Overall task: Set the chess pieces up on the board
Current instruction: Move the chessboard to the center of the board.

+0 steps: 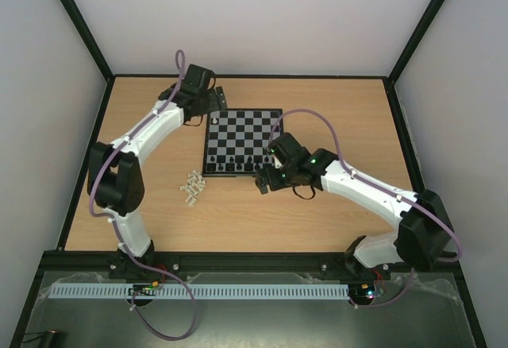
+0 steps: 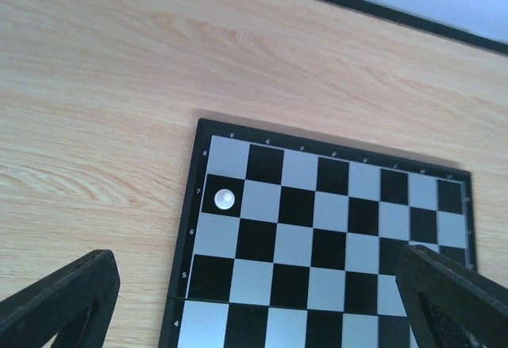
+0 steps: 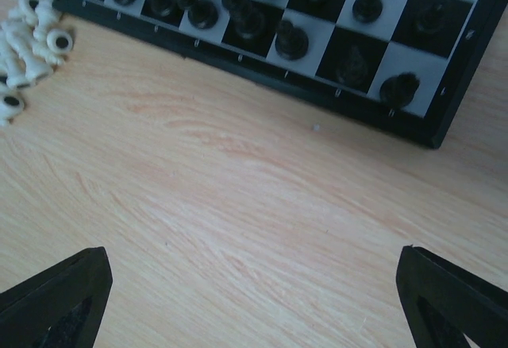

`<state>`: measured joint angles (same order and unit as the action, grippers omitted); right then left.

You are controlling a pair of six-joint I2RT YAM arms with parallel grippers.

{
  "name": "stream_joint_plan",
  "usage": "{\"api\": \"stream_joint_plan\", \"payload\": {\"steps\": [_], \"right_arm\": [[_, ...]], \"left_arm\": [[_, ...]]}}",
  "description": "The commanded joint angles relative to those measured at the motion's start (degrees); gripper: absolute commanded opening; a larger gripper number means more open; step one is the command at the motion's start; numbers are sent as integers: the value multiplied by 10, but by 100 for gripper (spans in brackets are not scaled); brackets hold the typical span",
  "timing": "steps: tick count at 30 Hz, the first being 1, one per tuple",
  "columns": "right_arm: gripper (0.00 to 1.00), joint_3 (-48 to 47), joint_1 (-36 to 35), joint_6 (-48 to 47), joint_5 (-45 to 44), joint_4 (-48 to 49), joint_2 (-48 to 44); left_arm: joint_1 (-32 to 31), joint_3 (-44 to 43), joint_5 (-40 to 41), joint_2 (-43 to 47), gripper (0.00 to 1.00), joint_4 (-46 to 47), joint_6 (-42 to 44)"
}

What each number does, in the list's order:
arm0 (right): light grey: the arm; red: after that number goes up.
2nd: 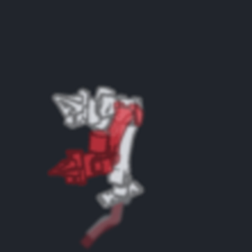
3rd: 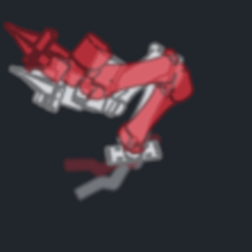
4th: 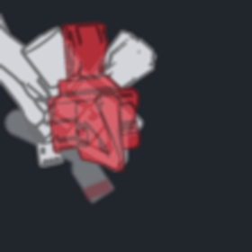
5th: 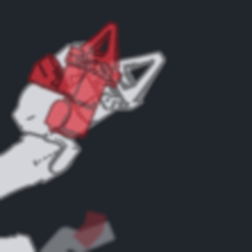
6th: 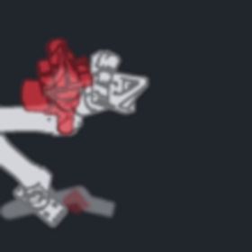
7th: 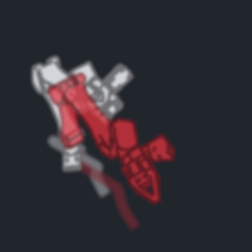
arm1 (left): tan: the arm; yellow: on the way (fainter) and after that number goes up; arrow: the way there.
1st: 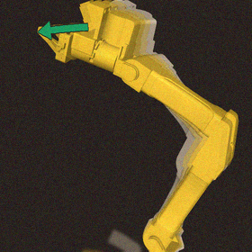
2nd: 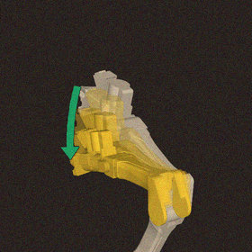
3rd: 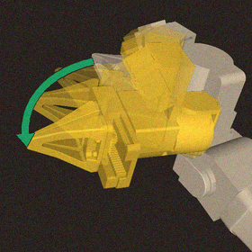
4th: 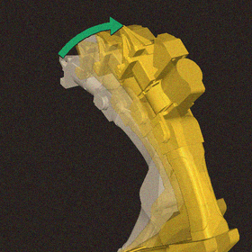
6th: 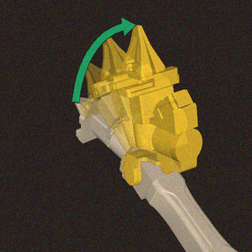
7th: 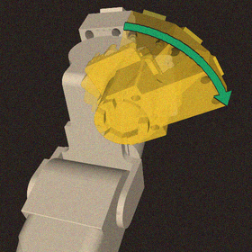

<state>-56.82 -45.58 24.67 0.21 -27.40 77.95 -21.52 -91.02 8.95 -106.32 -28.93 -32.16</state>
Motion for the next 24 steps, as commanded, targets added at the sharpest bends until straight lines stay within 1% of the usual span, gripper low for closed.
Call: {"api": "stream_joint_plan", "payload": {"steps": [1, 6, 8, 10, 13, 14, 15, 16, 17, 18, 19, 20, 21, 22, 23, 24], "right_arm": [[99, -40, 13, 7, -18, -24, 19], [99, -84, 34, 42, -24, -5, 37], [99, -100, 52, 58, -22, 13, 48], [99, -111, 85, 72, -10, 33, 58], [88, -113, 141, 95, 42, 74, 69], [80, -112, 158, 101, 60, 86, 73], [67, -112, 171, 107, 76, 97, 76], [62, -113, 183, 113, 83, 105, 82], [59, -115, 191, 114, 89, 111, 88], [51, -117, 199, 114, 95, 117, 96], [43, -119, 205, 114, 96, 121, 105], [40, -123, 211, 127, 96, 123, 119], [36, -125, 218, 129, 99, 127, 129], [36, -126, 226, 131, 100, 131, 138], [35, -126, 234, 134, 103, 137, 147], [35, -125, 243, 137, 108, 143, 158]], "left_arm": [[8, 54, -11, 63, 99, 52, 7], [29, 130, -19, 115, 100, 100, -15], [46, 164, -48, 129, 99, 132, -32], [63, 199, -73, 140, 99, 162, -54], [88, 243, -103, 154, 99, 207, -78], [98, 257, -114, 158, 100, 220, -85], [107, 270, -123, 162, 99, 234, -93], [114, 281, -129, 166, 97, 245, -98], [120, 289, -134, 167, 93, 253, -101], [125, 295, -135, 168, 89, 259, -105], [128, 300, -137, 168, 83, 265, -110], [131, 305, -141, 167, 77, 272, -113], [133, 308, -143, 163, 68, 277, -115], [135, 308, -143, 158, 59, 279, -118], [136, 308, -146, 152, 57, 282, -119], [138, 308, -148, 145, 51, 285, -120]]}}
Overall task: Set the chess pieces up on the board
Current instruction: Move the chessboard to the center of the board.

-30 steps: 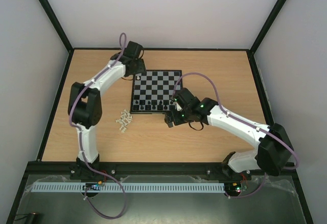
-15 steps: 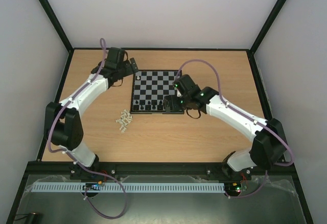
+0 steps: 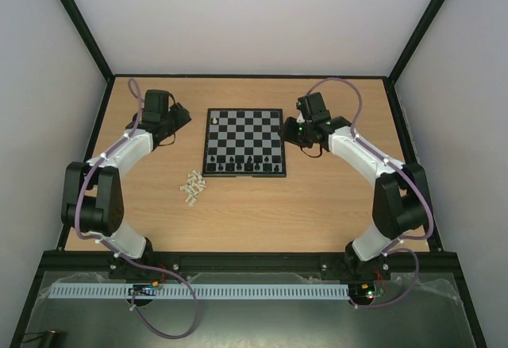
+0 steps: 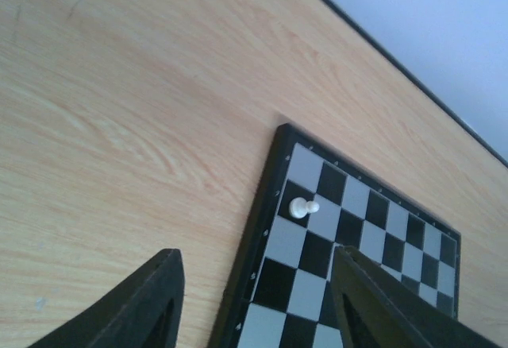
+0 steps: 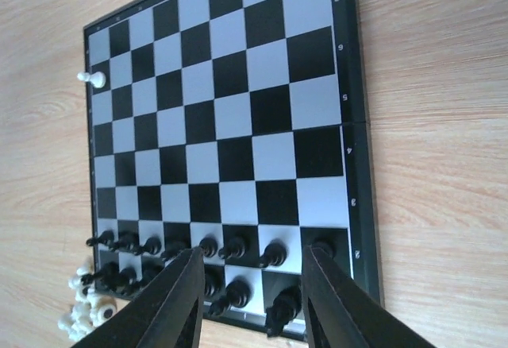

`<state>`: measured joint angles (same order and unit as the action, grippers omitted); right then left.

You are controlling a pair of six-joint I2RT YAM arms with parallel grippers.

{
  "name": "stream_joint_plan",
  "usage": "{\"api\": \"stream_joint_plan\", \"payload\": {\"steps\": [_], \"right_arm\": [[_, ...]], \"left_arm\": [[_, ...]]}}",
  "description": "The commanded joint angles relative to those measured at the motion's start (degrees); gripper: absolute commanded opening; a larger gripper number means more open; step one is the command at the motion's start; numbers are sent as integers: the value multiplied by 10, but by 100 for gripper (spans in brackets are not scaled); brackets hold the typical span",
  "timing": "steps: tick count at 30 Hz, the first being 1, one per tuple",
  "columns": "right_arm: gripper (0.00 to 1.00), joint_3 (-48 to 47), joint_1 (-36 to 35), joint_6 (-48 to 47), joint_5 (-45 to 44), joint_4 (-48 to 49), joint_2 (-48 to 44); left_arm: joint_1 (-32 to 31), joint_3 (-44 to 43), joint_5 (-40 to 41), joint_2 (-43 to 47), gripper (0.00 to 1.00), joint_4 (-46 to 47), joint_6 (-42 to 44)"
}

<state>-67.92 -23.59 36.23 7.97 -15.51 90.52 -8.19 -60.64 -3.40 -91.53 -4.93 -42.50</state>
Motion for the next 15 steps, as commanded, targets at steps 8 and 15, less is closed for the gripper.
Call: {"api": "stream_joint_plan", "payload": {"steps": [8, 15], "right_arm": [[26, -68, 56, 28, 40, 41, 146], [17, -131, 63, 22, 35, 26, 226]], "left_arm": [[10, -12, -48, -84, 29, 75, -30], [10, -28, -62, -140, 17, 90, -31]]}}
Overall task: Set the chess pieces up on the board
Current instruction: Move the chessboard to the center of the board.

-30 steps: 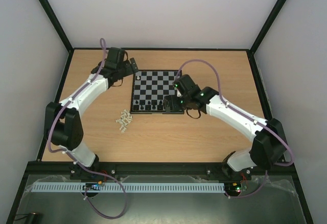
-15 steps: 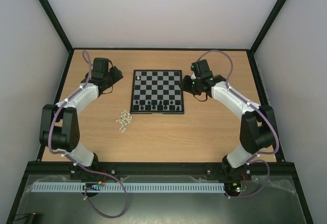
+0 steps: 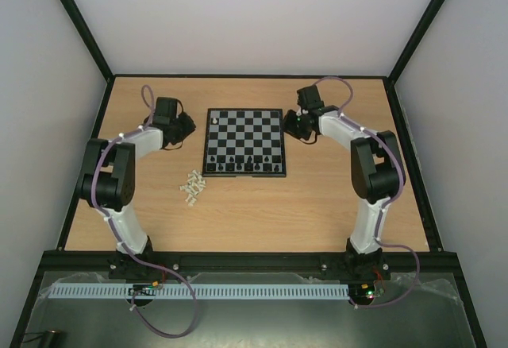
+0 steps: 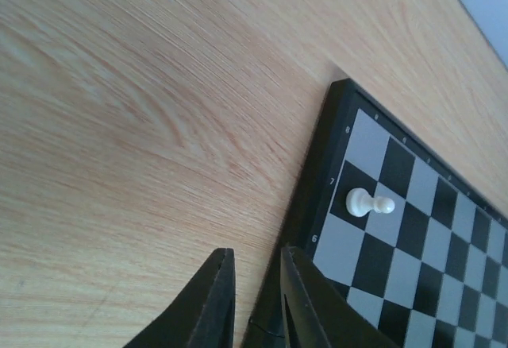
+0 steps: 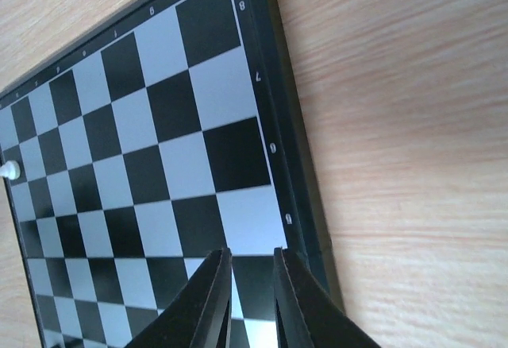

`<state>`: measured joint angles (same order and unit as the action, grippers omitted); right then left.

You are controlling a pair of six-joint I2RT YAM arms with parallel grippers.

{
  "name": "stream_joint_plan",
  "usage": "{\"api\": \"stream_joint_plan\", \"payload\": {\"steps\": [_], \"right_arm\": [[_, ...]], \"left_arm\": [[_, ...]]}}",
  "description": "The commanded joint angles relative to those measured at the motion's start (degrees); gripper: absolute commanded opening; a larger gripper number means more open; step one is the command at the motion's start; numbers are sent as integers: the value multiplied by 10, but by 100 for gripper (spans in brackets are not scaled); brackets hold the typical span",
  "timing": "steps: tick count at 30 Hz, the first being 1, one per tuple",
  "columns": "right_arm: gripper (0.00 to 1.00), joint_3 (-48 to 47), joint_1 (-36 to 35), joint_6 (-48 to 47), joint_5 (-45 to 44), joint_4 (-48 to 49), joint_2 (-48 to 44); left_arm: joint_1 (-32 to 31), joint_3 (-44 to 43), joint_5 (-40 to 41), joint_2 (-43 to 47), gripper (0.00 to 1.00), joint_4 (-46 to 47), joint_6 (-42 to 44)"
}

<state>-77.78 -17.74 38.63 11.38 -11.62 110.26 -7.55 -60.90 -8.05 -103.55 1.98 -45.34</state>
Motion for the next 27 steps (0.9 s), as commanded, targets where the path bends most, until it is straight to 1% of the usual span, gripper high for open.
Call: {"api": "stream_joint_plan", "payload": {"steps": [1, 11, 21, 27], "right_arm": [[17, -36, 7, -1, 1, -12, 36], [17, -46, 23, -3, 0, -7, 85], [17, -34, 26, -4, 3, 0, 98], [18, -22, 26, -6, 11, 9, 101]], "left_arm": [[3, -30, -16, -26, 16, 19, -2], [-2, -47, -28, -75, 18, 26, 2], [-31, -53, -27, -104, 18, 16, 15], [-47, -36, -25, -102, 18, 23, 14]]}}
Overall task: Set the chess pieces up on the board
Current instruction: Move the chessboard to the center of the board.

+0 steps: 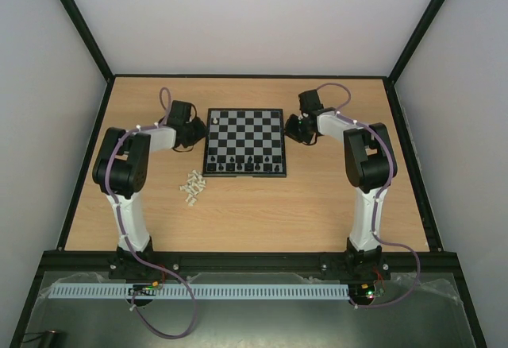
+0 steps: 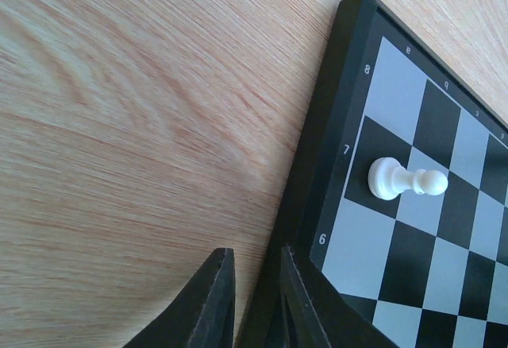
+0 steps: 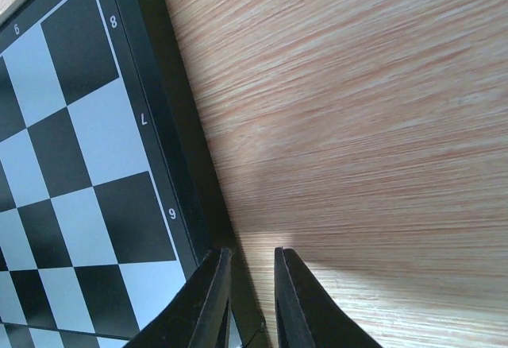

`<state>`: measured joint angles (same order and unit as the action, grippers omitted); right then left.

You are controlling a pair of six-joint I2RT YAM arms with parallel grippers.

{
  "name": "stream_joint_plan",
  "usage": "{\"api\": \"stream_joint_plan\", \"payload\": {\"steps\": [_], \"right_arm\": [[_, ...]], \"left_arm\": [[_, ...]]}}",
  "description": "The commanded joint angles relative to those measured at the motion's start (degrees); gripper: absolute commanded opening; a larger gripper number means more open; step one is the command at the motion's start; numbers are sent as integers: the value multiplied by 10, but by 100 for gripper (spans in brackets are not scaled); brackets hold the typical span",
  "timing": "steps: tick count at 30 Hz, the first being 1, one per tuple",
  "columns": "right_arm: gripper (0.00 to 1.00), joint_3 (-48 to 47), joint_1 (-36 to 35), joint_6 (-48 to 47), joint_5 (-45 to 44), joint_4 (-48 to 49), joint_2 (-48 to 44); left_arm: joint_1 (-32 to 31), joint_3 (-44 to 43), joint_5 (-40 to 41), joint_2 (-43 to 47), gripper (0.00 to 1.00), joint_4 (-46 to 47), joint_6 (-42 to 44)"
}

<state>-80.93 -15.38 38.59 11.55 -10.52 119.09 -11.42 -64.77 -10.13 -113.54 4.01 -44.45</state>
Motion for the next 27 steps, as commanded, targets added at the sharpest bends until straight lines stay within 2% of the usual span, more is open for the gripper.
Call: {"api": "stream_joint_plan", "payload": {"steps": [1, 27], "right_arm": [[18, 13, 2, -6, 9, 0, 12], [18, 91, 2, 0, 39, 37, -43]], "left_arm": [[-9, 4, -4, -2, 18, 4, 5], [-67, 64, 13, 36, 18, 9, 4]]}}
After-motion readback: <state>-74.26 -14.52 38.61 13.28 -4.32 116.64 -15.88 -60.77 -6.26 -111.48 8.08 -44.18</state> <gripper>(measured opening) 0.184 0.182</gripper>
